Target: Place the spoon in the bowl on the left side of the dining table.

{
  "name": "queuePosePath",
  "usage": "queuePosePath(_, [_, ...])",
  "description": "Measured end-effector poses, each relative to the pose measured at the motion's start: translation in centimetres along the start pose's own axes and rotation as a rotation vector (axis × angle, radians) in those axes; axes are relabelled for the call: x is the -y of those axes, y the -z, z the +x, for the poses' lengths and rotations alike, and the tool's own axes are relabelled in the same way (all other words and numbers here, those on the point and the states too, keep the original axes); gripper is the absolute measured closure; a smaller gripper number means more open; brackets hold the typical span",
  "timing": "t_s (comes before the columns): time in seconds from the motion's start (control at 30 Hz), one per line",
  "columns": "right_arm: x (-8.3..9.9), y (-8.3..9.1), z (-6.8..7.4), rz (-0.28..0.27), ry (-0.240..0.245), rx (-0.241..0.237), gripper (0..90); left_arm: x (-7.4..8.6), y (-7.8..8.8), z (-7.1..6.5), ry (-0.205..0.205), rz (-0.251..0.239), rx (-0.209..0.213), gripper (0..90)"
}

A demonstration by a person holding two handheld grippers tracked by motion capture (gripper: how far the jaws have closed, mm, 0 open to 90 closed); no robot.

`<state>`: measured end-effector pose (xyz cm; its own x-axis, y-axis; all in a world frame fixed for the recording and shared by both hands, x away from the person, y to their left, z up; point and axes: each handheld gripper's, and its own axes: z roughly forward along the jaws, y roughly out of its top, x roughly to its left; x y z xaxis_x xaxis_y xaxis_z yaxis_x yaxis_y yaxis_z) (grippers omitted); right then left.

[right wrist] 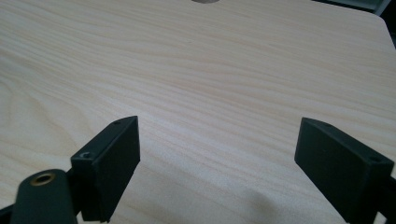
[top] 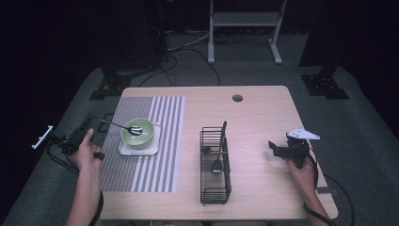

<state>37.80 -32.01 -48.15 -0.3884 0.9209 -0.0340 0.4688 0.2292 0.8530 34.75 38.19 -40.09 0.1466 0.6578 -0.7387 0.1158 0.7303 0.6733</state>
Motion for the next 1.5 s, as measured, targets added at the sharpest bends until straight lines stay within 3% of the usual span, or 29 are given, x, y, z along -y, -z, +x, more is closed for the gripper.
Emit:
queuePosePath(0.7, [0.0,0.0,0.0,0.003,-0.002,-0.001,13.1,0.7,-0.2,1.1,0.015,-0.010,-0.039,88.1])
queuePosePath(1.5, [0.0,0.0,0.0,0.004,-0.002,0.001,13.1,2.1,-0.6,2.0,-0.007,-0.005,-0.089,88.0])
